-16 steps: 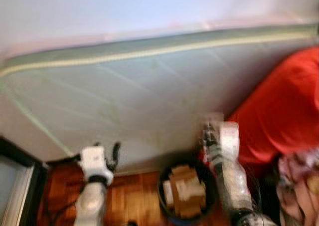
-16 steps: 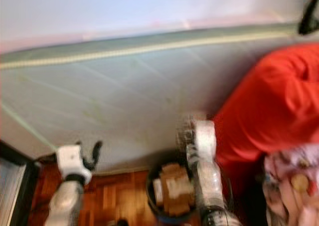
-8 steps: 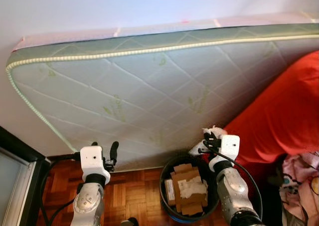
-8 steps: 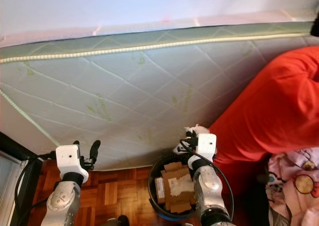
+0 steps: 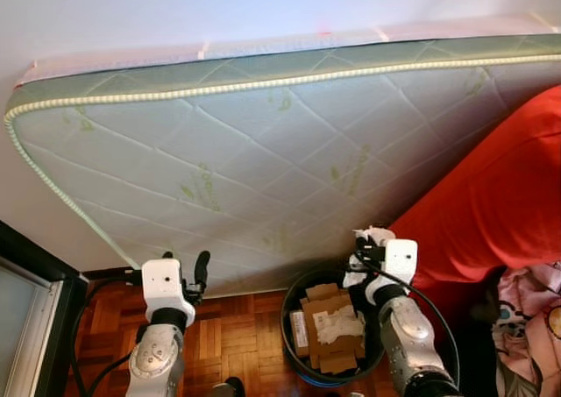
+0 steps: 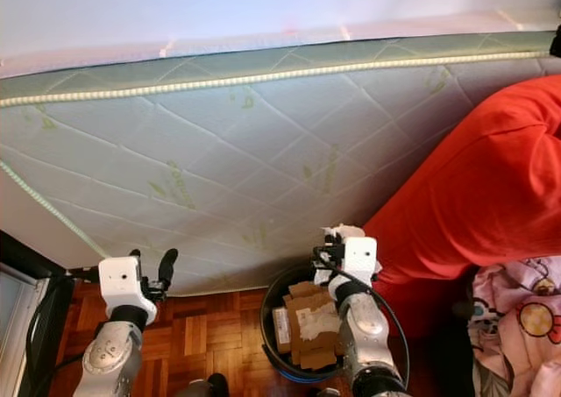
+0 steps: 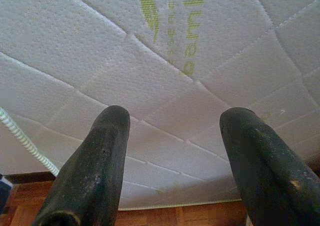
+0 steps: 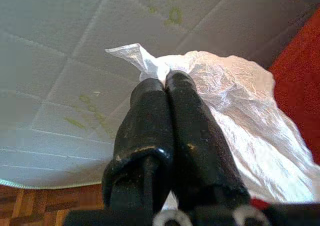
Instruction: Clean up the room
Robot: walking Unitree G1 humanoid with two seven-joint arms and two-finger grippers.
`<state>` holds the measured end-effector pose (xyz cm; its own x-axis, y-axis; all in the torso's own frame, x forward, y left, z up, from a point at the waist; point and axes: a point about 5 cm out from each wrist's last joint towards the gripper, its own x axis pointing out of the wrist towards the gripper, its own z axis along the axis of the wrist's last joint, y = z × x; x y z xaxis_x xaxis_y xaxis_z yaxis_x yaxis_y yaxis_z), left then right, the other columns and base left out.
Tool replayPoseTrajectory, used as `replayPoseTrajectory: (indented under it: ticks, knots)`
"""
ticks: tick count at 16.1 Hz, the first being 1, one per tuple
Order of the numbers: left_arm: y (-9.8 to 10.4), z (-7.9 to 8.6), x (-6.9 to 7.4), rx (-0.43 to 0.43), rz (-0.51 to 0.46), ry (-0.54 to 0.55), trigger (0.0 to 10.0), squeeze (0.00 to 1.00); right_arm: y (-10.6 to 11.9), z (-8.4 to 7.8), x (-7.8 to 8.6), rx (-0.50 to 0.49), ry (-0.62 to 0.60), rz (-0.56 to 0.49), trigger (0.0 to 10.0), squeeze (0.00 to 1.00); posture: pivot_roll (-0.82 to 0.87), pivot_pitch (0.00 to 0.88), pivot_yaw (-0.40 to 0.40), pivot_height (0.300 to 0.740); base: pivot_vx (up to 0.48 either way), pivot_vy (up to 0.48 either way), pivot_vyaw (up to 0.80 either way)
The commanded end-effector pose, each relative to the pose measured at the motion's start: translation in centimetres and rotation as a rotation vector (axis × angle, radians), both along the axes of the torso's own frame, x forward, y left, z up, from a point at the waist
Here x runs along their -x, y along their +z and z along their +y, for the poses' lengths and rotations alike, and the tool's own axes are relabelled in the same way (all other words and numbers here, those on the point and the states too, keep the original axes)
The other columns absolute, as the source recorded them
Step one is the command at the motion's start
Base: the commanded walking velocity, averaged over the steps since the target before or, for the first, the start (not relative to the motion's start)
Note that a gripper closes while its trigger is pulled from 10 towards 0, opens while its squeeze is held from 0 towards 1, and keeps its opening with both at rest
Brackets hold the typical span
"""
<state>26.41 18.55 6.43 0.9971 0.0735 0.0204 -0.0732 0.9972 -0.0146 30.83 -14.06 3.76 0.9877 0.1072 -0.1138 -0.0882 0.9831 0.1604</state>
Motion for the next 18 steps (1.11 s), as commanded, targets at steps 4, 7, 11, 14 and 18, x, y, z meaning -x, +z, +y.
replayPoseTrajectory:
  ticks: [4,7,11,14,18]
  knots:
    - [-0.2,-0.2,0.2,0.002,0.02,-0.004,10.0,0.0,-0.4,0.3,0.3,0.009,0.014,0.04,10.0,0.0,0.05,0.256,-0.007,0.68,0.0,0.0,0.0]
    - [-0.3,-0.4,0.3,0.003,0.029,-0.009,10.0,0.0,0.1,0.5,0.3,0.008,0.019,-0.002,10.0,0.0,0.06,0.26,-0.007,0.67,0.0,0.0,0.0]
    - [-0.3,-0.4,0.5,0.006,0.029,-0.008,10.0,0.0,-0.1,0.9,0.4,0.018,0.039,0.039,10.0,0.0,0.06,0.265,-0.009,0.67,0.0,0.0,0.0]
    - [-0.3,-0.4,0.5,0.006,0.033,-0.009,10.0,0.0,-0.1,1.1,0.5,0.002,0.043,0.014,10.0,0.0,0.06,0.267,-0.008,0.645,0.0,0.0,0.0]
    - [-0.5,-0.5,0.5,0.007,0.043,-0.014,10.0,0.0,-1.0,0.6,0.9,0.004,0.067,0.066,10.0,0.0,0.06,0.271,-0.009,0.645,0.0,0.0,0.0]
